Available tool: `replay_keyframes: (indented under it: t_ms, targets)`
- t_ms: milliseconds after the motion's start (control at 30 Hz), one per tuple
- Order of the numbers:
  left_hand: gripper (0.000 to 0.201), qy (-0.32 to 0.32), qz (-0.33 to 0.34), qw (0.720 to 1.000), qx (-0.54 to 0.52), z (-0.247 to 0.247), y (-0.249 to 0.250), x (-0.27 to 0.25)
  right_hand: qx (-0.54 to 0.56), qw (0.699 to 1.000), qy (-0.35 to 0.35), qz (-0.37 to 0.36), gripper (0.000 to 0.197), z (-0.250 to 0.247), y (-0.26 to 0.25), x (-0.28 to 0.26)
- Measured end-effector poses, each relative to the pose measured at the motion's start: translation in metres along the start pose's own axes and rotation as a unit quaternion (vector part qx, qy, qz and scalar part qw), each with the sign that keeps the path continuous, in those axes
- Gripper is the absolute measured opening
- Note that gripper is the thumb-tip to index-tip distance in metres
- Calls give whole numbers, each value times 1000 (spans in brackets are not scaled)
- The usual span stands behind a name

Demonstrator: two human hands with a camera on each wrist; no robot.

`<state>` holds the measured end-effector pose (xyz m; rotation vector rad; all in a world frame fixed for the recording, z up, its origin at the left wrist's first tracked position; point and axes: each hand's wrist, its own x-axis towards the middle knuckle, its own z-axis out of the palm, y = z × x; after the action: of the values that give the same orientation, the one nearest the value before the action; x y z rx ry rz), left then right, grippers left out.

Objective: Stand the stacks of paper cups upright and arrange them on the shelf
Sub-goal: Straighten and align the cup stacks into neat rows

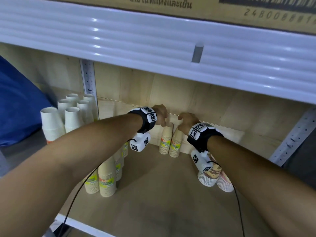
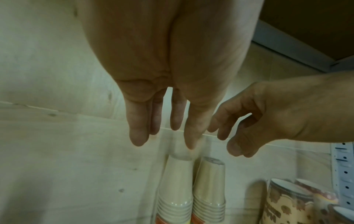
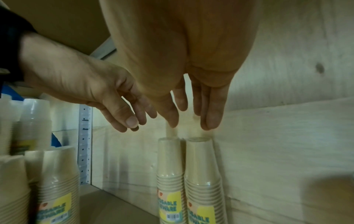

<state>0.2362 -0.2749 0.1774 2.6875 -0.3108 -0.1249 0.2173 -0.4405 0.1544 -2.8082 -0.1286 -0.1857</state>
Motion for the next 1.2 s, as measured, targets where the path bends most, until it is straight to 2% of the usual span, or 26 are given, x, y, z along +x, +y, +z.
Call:
replay_keyframes:
  t_ms: [233,433,600,667,767,967,1067,1200]
  targets:
    - [49,-3,-10,996,90,-30,-4,-49,-6,999,-22,-39,41,-9,-48,-23]
    - [47,-20,-43,993,110,-57,-21,-104,9,996,-48,-73,43,-5,-94,-49]
    - [42,-23,-75,988,133,-72,-42,-142,28,992,-54,-112,37,-1,-136,-68]
    - [37,-26,-83,987,137,-74,-54,-153,37,989,-61,-129,35,2,-149,-76]
    - [41,-30,-95,984,149,-73,-69,-169,43,985,-69,-155,32,9,-167,-90]
    - [34,-21,-132,983,129,-66,-92,-195,78,975,-105,-180,30,24,-188,-115]
    - [40,-16,-130,983,128,-61,-103,-204,92,972,-115,-183,26,32,-194,-125]
    - [42,-2,-139,985,104,-53,-112,-214,93,972,-125,-176,34,43,-199,-134]
